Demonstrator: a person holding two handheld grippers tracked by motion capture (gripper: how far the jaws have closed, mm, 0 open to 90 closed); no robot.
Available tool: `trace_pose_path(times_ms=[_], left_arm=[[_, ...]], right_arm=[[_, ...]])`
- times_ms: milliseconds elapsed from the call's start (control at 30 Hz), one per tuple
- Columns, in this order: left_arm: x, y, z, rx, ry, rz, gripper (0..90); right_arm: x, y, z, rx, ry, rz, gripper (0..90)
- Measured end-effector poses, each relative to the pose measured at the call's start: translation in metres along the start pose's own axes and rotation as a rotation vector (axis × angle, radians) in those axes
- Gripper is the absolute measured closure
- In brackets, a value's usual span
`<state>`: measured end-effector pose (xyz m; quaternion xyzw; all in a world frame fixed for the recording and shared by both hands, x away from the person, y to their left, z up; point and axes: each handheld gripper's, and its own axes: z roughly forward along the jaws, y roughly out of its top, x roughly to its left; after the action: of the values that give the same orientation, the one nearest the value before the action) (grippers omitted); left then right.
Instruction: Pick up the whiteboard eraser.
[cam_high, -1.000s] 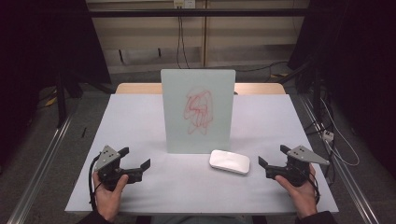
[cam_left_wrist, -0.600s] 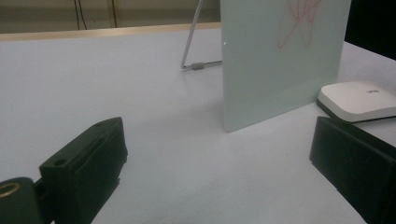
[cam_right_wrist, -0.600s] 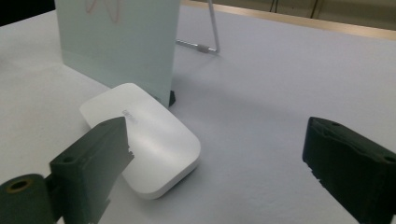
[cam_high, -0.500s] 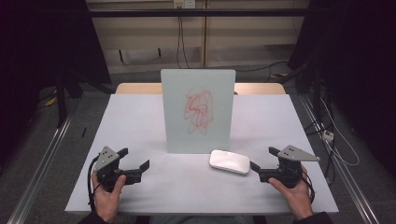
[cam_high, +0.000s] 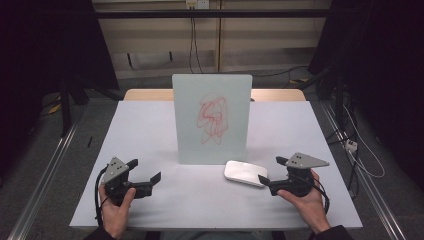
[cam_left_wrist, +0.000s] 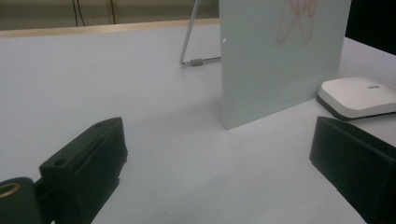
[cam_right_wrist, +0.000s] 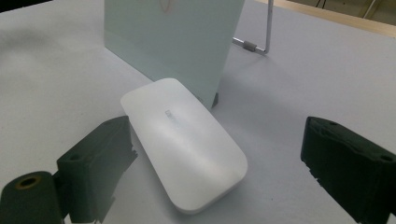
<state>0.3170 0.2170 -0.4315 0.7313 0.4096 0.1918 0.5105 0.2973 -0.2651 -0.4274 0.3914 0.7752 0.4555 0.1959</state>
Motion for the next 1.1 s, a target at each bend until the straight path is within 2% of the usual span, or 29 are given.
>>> trace_pose_path(times_ms=[333, 400, 433, 533, 600, 767, 833, 900, 1100], left_arm=[[0.0, 0.0, 0.001, 0.006, 0.0, -0.001, 3.7], [0.0, 0.0, 0.001, 0.005, 0.0, 0.0, 3.7], [0.0, 0.0, 0.001, 0.006, 0.0, 0.0, 3.8], [0.0, -0.001, 0.001, 0.006, 0.001, 0.001, 3.7], [0.0, 0.0, 0.001, 0.005, 0.0, 0.0, 3.7], [0.0, -0.001, 0.002, 0.007, -0.003, 0.003, 3.8], [0.0, -0.001, 0.002, 0.008, -0.002, 0.004, 3.8], [0.0, -0.001, 0.002, 0.009, -0.002, 0.004, 3.7], [0.0, -0.001, 0.002, 0.011, -0.002, 0.007, 3.7]], right_arm=[[0.009, 0.014, 0.016, 0.07, 0.074, -0.081, 11.8], [0.01, 0.016, 0.018, 0.079, 0.077, -0.092, 12.3], [0.012, 0.018, 0.023, 0.099, 0.082, -0.12, 13.3], [0.013, 0.02, 0.026, 0.119, 0.086, -0.139, 13.5], [0.014, 0.023, 0.033, 0.156, 0.1, -0.169, 13.4], [0.011, 0.027, 0.04, 0.19, 0.125, -0.193, 14.7], [0.009, 0.031, 0.048, 0.234, 0.143, -0.218, 15.7], [0.009, 0.032, 0.049, 0.242, 0.148, -0.218, 15.7], [0.006, 0.039, 0.063, 0.316, 0.199, -0.248, 17.1]])
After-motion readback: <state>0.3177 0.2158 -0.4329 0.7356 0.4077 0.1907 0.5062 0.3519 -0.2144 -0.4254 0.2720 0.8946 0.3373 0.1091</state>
